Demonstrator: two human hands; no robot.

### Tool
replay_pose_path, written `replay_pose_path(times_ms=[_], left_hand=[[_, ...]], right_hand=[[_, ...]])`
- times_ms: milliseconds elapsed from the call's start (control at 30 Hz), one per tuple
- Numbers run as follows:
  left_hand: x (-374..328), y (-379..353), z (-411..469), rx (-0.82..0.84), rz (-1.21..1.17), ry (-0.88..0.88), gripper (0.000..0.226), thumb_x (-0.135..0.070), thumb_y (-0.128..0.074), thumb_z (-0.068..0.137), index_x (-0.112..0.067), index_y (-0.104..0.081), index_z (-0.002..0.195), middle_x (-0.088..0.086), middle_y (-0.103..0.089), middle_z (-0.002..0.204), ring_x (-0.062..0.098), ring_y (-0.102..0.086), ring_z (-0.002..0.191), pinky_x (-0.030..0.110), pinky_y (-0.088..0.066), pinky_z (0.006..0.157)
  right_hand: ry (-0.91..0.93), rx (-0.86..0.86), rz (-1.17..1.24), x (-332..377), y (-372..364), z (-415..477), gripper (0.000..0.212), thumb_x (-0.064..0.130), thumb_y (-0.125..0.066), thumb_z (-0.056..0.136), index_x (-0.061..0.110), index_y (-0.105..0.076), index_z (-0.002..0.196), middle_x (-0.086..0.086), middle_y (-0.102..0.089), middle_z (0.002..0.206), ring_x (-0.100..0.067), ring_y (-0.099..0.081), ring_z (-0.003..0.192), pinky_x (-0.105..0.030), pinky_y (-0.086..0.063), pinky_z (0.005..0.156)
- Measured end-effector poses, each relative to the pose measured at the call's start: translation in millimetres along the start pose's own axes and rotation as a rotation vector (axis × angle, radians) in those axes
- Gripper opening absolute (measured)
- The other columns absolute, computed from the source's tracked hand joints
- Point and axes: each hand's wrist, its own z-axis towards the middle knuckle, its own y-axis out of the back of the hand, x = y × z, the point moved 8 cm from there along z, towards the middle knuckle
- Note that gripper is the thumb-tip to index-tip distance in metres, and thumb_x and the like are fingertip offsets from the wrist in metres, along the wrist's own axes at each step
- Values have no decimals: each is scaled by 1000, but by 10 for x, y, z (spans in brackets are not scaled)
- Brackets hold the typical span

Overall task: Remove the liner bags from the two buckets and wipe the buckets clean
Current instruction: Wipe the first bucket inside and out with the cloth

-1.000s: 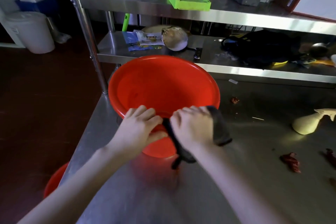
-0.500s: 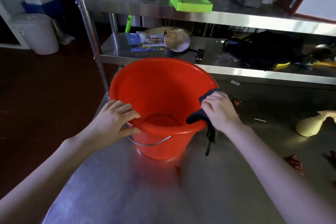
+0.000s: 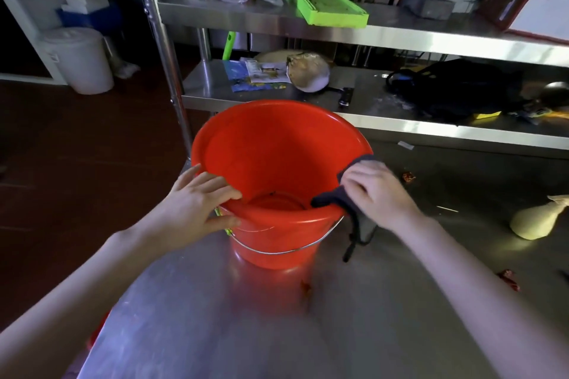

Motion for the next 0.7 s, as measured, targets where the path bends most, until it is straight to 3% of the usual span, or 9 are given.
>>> replay_pose_path(times_ms=[67, 167, 267, 367, 433, 533, 600, 667, 700], left_hand=[[-63, -9, 14, -62, 1, -1, 61, -64, -38, 84, -19, -68, 114, -6, -62, 104, 20, -56, 110, 44, -16, 117], [-188, -22, -19, -195, 0, 30, 55, -61, -44, 81, -17, -73, 97, -5, -61, 87, 24, -59, 90, 54, -32, 102], [-460, -92, -63, -263, 12, 61, 48, -63, -48, 79, -22, -72, 89, -8, -56, 79, 16, -49, 82, 44, -34, 87], [-549, -71, -114, -301, -133, 51, 46, -64, -57, 75, -21, -72, 82, -9, -57, 80, 10, -46, 79, 40, -38, 81], [-295, 47, -220, -341, -323, 123, 42, -63, -67, 68, -28, -75, 90, -2, -63, 102, 12, -53, 96, 35, -40, 91], [346, 192, -497, -427, -462, 590, 53, -57, -75, 72, -45, -61, 121, 2, -39, 142, 16, -36, 130, 32, -34, 106], [517, 42, -590, -320, -448, 853, 67, -47, -73, 80, -42, -44, 141, 9, -33, 145, 21, -47, 119, 31, -42, 97], [430, -149, -643, -214, -420, 927, 72, -35, -70, 86, -44, -33, 147, 11, -36, 135, 16, -53, 87, 28, -46, 77], [381, -183, -706, -243, -417, 937, 73, -25, -68, 88, -44, -31, 148, 11, -38, 130, 14, -51, 80, 29, -47, 71]], right_hand=[[-69, -16, -33, -233, 37, 43, 30, 13, -48, 96, 4, -73, 85, -4, -70, 93, -24, -61, 93, -37, -40, 96], [-146, -25, -52, -20, -51, 4, 44, 21, -38, 95, 6, -70, 69, -7, -68, 74, -30, -61, 79, -37, -41, 86], [-102, -89, -149, 698, -188, -101, 47, 33, -39, 93, 15, -63, 57, -3, -64, 59, -29, -60, 62, -37, -45, 66], [-35, -52, -145, 1250, -310, -180, 45, 44, -40, 96, 21, -60, 63, 1, -63, 61, -26, -59, 64, -38, -42, 63], [20, 35, -139, 1308, -336, -221, 48, 54, -36, 96, 21, -59, 70, 1, -63, 65, -26, -60, 67, -37, -40, 64], [121, 185, -106, 1341, -313, -341, 54, 67, -25, 92, 24, -54, 79, 2, -63, 73, -24, -62, 75, -37, -39, 67], [202, 263, -82, 1498, -369, -441, 57, 69, -22, 91, 24, -56, 85, 1, -65, 81, -25, -64, 83, -38, -40, 70], [275, 339, -45, 1684, -492, -562, 60, 66, -21, 91, 21, -60, 93, -1, -67, 89, -27, -64, 89, -40, -41, 74], [287, 366, -25, 1751, -545, -608, 60, 65, -21, 91, 20, -61, 95, -2, -67, 90, -27, -64, 89, -40, -41, 75]])
